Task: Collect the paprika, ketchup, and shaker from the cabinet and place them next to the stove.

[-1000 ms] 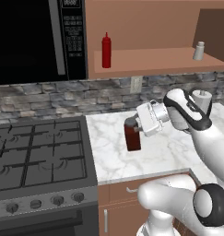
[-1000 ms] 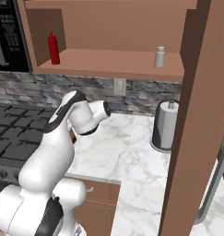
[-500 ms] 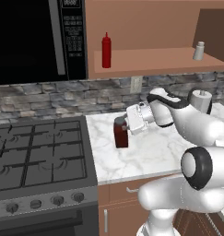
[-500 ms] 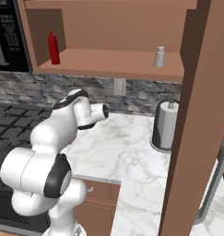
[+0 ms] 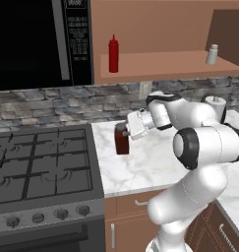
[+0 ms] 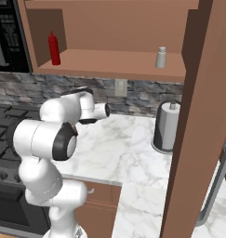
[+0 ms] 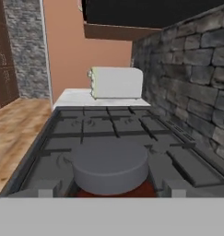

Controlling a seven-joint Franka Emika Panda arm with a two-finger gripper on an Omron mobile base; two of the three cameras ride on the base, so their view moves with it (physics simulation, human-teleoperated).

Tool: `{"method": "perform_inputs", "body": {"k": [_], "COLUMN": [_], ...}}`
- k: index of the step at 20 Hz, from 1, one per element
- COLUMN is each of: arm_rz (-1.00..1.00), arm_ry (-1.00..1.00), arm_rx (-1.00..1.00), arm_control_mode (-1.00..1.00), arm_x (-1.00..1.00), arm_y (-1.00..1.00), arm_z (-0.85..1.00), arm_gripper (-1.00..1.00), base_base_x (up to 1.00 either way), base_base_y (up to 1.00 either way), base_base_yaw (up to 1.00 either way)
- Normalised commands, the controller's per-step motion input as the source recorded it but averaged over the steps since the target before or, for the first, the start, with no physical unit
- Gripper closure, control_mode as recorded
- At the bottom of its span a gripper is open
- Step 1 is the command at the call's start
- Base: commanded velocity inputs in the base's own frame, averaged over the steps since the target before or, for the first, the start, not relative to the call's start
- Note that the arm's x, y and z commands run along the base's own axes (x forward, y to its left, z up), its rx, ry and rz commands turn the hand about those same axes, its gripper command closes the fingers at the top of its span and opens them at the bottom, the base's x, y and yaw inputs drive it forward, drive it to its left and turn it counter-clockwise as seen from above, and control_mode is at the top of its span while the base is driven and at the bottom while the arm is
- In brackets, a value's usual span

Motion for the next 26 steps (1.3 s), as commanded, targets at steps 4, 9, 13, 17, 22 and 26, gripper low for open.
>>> {"method": "perform_inputs", "body": {"k": [4, 9, 13, 17, 22, 26], "arm_rz": [0.03, 0.03, 0.03, 0.03, 0.03, 0.01], "arm_ry": [0.01, 0.05, 0.04, 0.0, 0.0, 0.0], "arm_rx": [0.02, 0.03, 0.05, 0.09, 0.08, 0.02], "arm_control_mode": [-1.0, -1.0, -1.0, -1.0, -1.0, -1.0], "arm_x": [0.56, 0.43, 0.27, 0.24, 0.25, 0.11], "arm_y": [0.0, 0.13, 0.14, 0.18, 0.17, 0.19], "arm_z": [-0.07, -0.22, -0.33, -0.25, -0.23, -0.26], "arm_gripper": [1.0, 1.0, 1.0, 1.0, 1.0, 1.0], "base_base_x": [0.0, 0.0, 0.0, 0.0, 0.0, 0.0], "base_base_y": [0.0, 0.0, 0.0, 0.0, 0.0, 0.0], "base_base_yaw": [0.0, 0.0, 0.0, 0.0, 0.0, 0.0]}}
